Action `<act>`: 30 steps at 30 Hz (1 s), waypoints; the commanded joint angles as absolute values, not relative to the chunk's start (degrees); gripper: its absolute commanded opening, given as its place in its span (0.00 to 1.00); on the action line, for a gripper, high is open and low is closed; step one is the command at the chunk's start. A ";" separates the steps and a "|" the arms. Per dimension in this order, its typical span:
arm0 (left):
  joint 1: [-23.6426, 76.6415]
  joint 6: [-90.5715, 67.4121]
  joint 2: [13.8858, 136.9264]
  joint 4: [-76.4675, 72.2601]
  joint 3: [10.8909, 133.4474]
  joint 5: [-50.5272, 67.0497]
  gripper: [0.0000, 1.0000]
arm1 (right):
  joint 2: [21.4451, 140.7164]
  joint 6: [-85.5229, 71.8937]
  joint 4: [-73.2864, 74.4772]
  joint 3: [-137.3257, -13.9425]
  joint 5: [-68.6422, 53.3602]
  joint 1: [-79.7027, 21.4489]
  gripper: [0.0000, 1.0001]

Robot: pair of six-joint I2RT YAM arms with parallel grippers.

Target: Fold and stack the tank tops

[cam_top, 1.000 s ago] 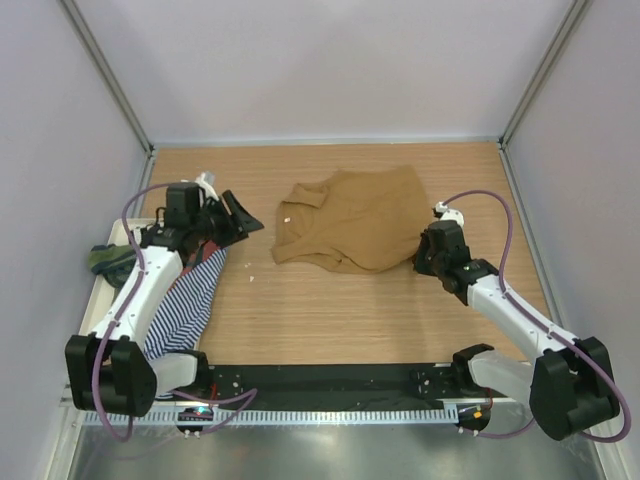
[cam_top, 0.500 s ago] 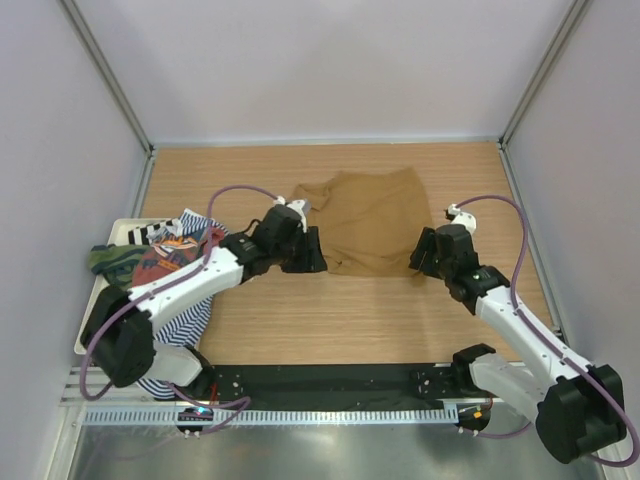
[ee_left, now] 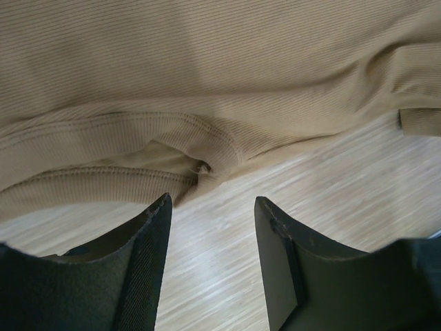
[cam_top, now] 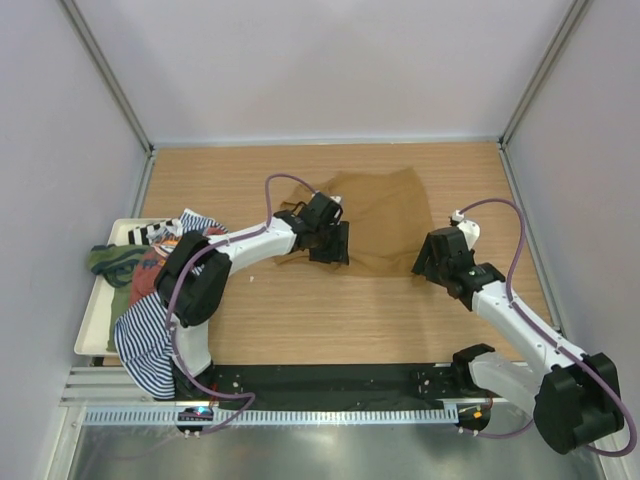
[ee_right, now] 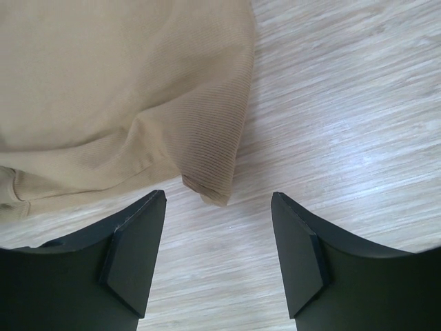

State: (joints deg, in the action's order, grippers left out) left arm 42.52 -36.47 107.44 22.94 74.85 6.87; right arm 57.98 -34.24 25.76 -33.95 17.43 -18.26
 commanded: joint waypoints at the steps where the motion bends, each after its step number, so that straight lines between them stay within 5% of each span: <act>1: 42.54 -34.98 109.24 23.03 78.04 8.96 0.52 | 54.94 -35.51 25.05 -34.37 19.77 -18.37 0.69; 15: 43.59 -35.86 114.34 23.20 80.24 11.16 0.49 | 54.58 -35.42 24.70 -33.93 19.60 -18.37 0.69; 27: 43.86 -35.24 112.67 19.86 77.43 15.73 0.21 | 54.58 -35.25 24.44 -33.84 19.51 -18.28 0.68; 30: 43.86 -35.24 112.94 19.60 77.08 16.70 0.06 | 54.75 -35.33 24.43 -33.66 19.42 -18.37 0.68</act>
